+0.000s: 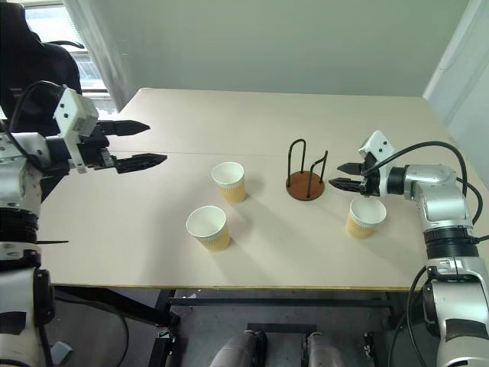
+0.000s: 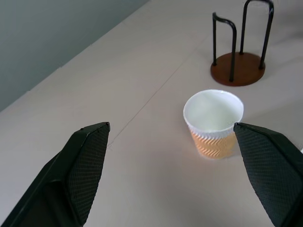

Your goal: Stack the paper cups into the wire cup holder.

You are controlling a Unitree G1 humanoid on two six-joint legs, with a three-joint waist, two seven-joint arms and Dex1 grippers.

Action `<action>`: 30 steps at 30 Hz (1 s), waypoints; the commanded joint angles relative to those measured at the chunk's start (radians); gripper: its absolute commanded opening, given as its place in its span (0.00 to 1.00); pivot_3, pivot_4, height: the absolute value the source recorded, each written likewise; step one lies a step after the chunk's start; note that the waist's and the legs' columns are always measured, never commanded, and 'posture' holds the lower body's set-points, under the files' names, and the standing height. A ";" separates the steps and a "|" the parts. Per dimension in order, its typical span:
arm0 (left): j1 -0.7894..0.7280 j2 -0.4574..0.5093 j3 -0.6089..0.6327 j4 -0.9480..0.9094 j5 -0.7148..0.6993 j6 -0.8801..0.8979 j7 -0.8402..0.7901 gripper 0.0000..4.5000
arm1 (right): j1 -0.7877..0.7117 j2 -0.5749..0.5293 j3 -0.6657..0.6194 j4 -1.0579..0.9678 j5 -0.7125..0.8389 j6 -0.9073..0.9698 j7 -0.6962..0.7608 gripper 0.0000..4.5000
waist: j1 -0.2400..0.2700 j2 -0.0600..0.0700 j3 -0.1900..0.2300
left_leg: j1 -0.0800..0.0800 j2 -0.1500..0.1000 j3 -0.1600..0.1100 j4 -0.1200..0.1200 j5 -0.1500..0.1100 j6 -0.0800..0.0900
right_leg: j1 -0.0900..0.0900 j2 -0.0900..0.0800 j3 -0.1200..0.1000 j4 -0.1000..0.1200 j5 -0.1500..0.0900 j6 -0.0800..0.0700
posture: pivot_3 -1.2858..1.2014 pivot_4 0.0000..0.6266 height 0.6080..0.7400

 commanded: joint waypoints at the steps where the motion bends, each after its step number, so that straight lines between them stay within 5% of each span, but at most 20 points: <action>1: -0.042 0.003 -0.051 0.006 0.025 -0.046 -0.099 0.99 | -0.005 -0.047 -0.035 -0.050 0.024 -0.001 0.010 0.52 | 0.000 0.000 0.000 | 0.000 0.000 0.000 0.000 0.000 0.000 | 0.000 0.000 0.000 0.000 0.000 0.000 | 0.52 0.24 1.00; 8: -0.031 -0.033 -0.110 -0.046 -0.002 0.020 -0.260 0.99 | 0.009 -0.097 -0.012 -0.074 0.025 0.003 0.046 0.52 | 0.000 0.000 0.000 | 0.000 0.000 0.000 0.000 0.000 0.000 | 0.000 0.000 0.000 0.000 0.000 0.001 | 0.52 0.24 1.00; 30: -0.081 -0.044 -0.090 0.048 0.037 -0.077 -0.202 0.99 | -0.065 0.048 0.092 -0.091 -0.016 0.013 -0.050 0.52 | -0.003 0.000 0.000 | 0.000 0.000 0.000 0.001 0.002 0.003 | 0.001 0.000 0.000 0.000 0.001 0.003 | 0.52 0.24 1.00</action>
